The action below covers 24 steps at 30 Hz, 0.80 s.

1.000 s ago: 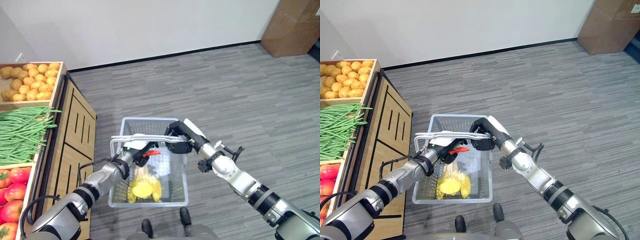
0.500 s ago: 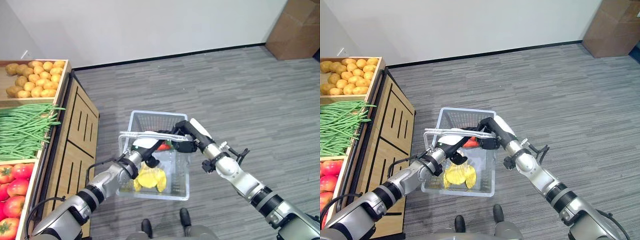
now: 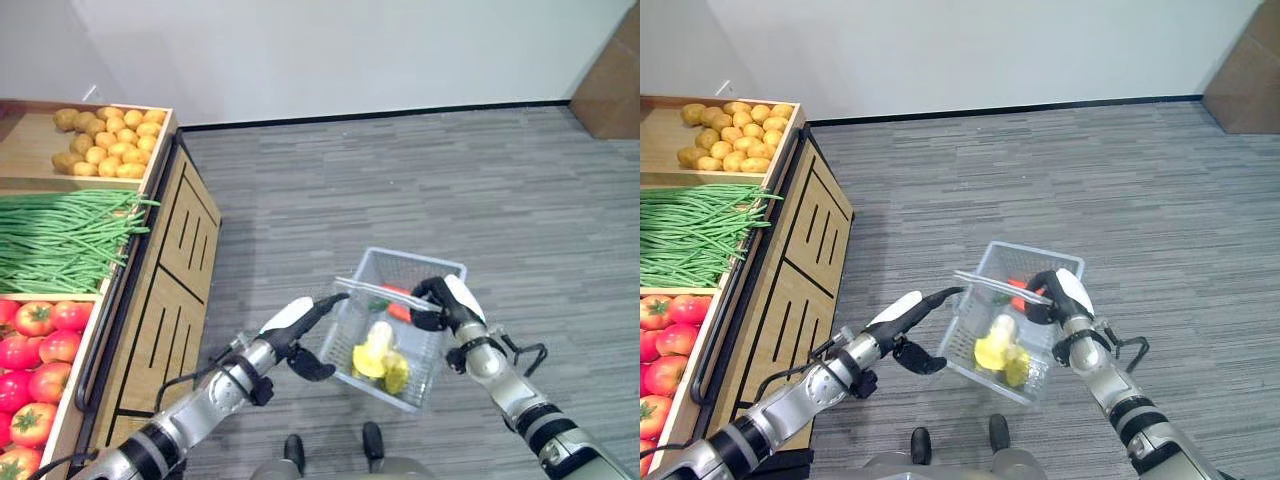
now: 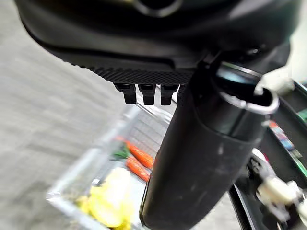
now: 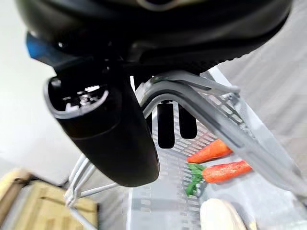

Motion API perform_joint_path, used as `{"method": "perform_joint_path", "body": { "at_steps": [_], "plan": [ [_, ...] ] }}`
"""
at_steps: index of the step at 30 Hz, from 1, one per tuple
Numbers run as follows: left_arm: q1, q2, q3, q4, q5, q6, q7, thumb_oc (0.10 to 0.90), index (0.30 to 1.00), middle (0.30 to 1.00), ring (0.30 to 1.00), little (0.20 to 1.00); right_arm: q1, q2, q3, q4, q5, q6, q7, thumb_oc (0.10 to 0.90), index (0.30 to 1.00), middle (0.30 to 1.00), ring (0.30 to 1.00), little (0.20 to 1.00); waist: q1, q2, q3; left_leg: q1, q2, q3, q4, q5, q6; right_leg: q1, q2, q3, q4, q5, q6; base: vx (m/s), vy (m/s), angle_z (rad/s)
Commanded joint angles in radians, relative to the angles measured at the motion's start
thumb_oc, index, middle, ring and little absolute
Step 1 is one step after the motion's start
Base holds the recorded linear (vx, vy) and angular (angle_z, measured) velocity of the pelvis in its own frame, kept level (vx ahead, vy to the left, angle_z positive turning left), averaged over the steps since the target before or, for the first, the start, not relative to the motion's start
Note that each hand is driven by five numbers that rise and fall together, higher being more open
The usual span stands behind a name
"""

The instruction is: Get the vegetables into the basket

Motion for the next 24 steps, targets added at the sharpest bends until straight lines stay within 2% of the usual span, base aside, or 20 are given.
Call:
{"method": "perform_joint_path", "body": {
  "at_steps": [1,6,7,8,9,12,13,17,21,24],
  "plan": [
    [0.0,-0.027,0.072,0.092,-0.029,-0.027,0.057,0.9,1.0,1.0,1.0,1.0,-0.063,0.03,-0.13,-0.016,0.057,-0.104,-0.114,0.4,0.3,0.3,0.3,0.3,0.015,-0.068,-0.098,-0.028,0.011,-0.021,0.001,-0.017,-0.014,0.003,-0.1,0.011,0.006,-0.028,0.093,-0.01,-0.009,0.07],
    [0.029,-0.108,0.124,0.346,0.049,-0.001,0.066,0.9,1.0,1.0,1.0,1.0,-0.055,0.031,-0.169,0.131,0.063,-0.087,-0.123,0.4,0.3,0.3,0.3,0.3,0.021,-0.067,-0.093,-0.037,0.01,-0.029,0.001,-0.013,-0.013,-0.001,-0.1,0.006,0.005,-0.027,0.091,0.0,-0.012,0.06],
    [0.031,-0.156,0.149,0.502,0.087,0.021,0.07,0.9,1.0,1.0,1.0,1.0,-0.058,0.023,-0.176,0.206,0.057,-0.081,-0.118,0.4,0.3,0.3,0.3,0.3,0.022,-0.067,-0.09,-0.04,0.01,-0.03,0.001,-0.011,-0.013,-0.004,-0.099,0.005,0.005,-0.025,0.089,0.01,-0.01,0.05],
    [0.028,-0.16,0.149,0.507,0.089,0.018,0.072,0.9,1.0,1.0,1.0,1.0,-0.06,0.022,-0.175,0.209,0.057,-0.082,-0.118,0.4,0.3,0.3,0.3,0.3,0.022,-0.066,-0.089,-0.04,0.01,-0.03,0.001,-0.011,-0.013,-0.005,-0.099,0.005,0.005,-0.025,0.089,-0.01,-0.013,0.06],
    [0.014,-0.205,0.16,0.683,0.147,0.04,0.094,0.9,1.0,1.0,1.0,1.0,-0.072,0.012,-0.171,0.28,0.048,-0.077,-0.111,0.4,0.3,0.3,0.3,0.3,0.022,-0.067,-0.086,-0.044,0.012,-0.028,0.001,-0.008,-0.014,-0.01,-0.098,0.006,0.005,-0.023,0.088,0.0,-0.01,0.06],
    [0.001,-0.241,0.165,0.804,0.199,0.057,0.119,0.9,1.0,1.0,1.0,1.0,-0.078,0.012,-0.17,0.344,0.049,-0.074,-0.112,0.4,0.3,0.3,0.3,0.3,0.023,-0.067,-0.085,-0.045,0.014,-0.027,0.001,-0.008,-0.015,-0.013,-0.097,0.008,0.006,-0.022,0.087,0.0,-0.005,0.03],
    [0.004,-0.289,0.199,0.983,0.26,0.091,0.135,0.9,1.0,1.0,1.0,1.0,-0.087,0.013,-0.176,0.452,0.051,-0.065,-0.103,0.4,0.3,0.3,0.3,0.3,0.024,-0.068,-0.085,-0.047,0.018,-0.024,0.001,-0.008,-0.017,-0.018,-0.092,0.013,0.004,-0.02,0.085,0.0,0.0,0.0],
    [0.022,-0.318,0.262,1.084,0.258,0.12,0.149,0.9,1.0,1.0,1.0,1.0,-0.089,0.003,-0.179,0.507,0.035,-0.055,-0.094,0.4,0.3,0.3,0.3,0.3,0.028,-0.068,-0.085,-0.047,0.021,-0.017,0.001,-0.008,-0.02,-0.022,-0.089,0.018,0.002,-0.018,0.083,0.02,-0.021,-0.09],
    [0.043,-0.343,0.359,1.147,0.153,0.14,0.134,0.9,1.0,1.0,1.0,1.0,-0.087,-0.008,-0.171,0.56,0.006,-0.034,-0.073,0.4,0.3,0.3,0.3,0.3,0.034,-0.066,-0.087,-0.048,0.025,-0.016,0.001,-0.006,-0.022,-0.025,-0.085,0.02,0.0,-0.018,0.079,0.01,-0.012,-0.05],
    [0.049,-0.358,0.398,1.157,0.08,0.14,0.119,0.9,1.0,1.0,1.0,1.0,-0.092,-0.016,-0.17,0.592,-0.008,-0.017,-0.062,0.4,0.3,0.3,0.3,0.3,0.037,-0.064,-0.087,-0.048,0.027,-0.019,0.001,-0.005,-0.023,-0.021,-0.083,0.015,-0.001,-0.019,0.076,0.03,-0.03,-0.02]
  ]
}}
